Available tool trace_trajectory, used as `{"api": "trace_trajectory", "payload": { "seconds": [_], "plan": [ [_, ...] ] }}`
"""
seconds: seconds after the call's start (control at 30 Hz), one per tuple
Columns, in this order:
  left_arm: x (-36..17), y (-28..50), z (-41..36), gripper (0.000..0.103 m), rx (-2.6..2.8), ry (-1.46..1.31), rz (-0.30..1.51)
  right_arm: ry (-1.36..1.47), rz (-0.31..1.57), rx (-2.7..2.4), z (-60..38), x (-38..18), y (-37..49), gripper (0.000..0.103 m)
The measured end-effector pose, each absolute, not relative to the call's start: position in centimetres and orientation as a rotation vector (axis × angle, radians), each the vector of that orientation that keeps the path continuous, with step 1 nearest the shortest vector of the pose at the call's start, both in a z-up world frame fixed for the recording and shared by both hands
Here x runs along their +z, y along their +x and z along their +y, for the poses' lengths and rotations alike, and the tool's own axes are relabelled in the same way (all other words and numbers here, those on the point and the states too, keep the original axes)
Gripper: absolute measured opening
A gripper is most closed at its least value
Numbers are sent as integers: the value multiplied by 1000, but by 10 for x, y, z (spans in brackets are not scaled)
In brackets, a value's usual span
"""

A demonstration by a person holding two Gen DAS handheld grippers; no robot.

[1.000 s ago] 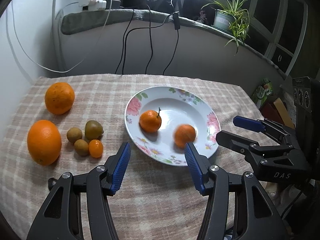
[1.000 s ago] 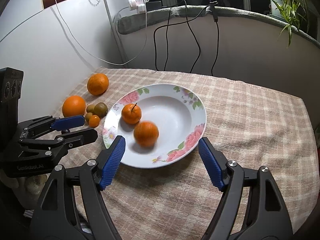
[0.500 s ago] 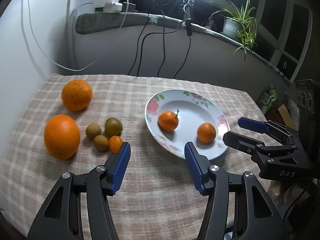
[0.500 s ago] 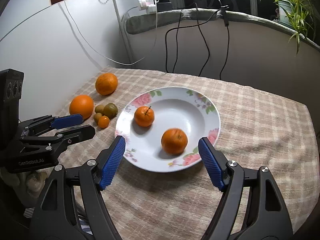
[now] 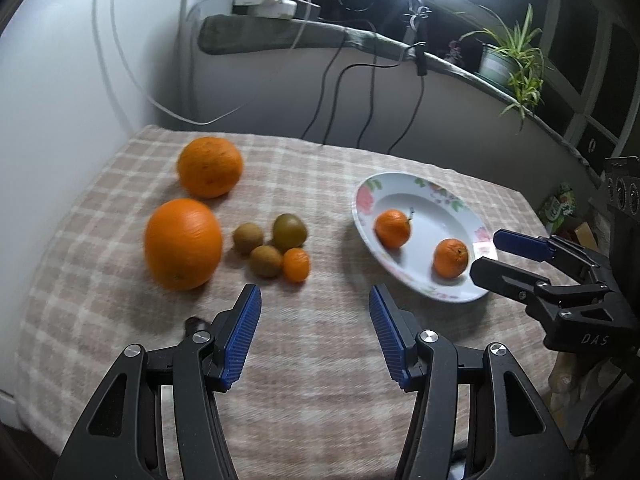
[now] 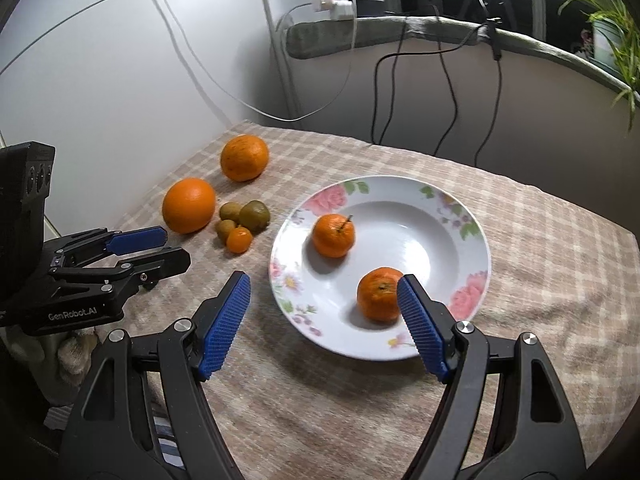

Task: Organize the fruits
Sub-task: 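Withdraw both open tools from the plate toward the dark plums, then grasp a dark plum with the left tool while the right tool grasps another plum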

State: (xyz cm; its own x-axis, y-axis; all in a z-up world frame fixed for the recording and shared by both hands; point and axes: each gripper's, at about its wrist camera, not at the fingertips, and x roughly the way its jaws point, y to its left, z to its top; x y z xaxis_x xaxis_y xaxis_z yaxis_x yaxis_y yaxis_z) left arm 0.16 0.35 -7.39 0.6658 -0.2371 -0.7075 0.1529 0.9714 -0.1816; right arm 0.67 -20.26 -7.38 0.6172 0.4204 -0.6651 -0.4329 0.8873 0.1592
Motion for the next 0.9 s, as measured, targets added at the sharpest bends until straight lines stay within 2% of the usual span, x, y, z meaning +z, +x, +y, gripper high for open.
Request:
{"api": "trace_trajectory", "payload": {
  "seconds": [0.9],
  "plan": [
    [-99, -34, 69, 55, -100, -191, 876, -134, 826, 744, -110, -82, 12, 78]
  ]
}}
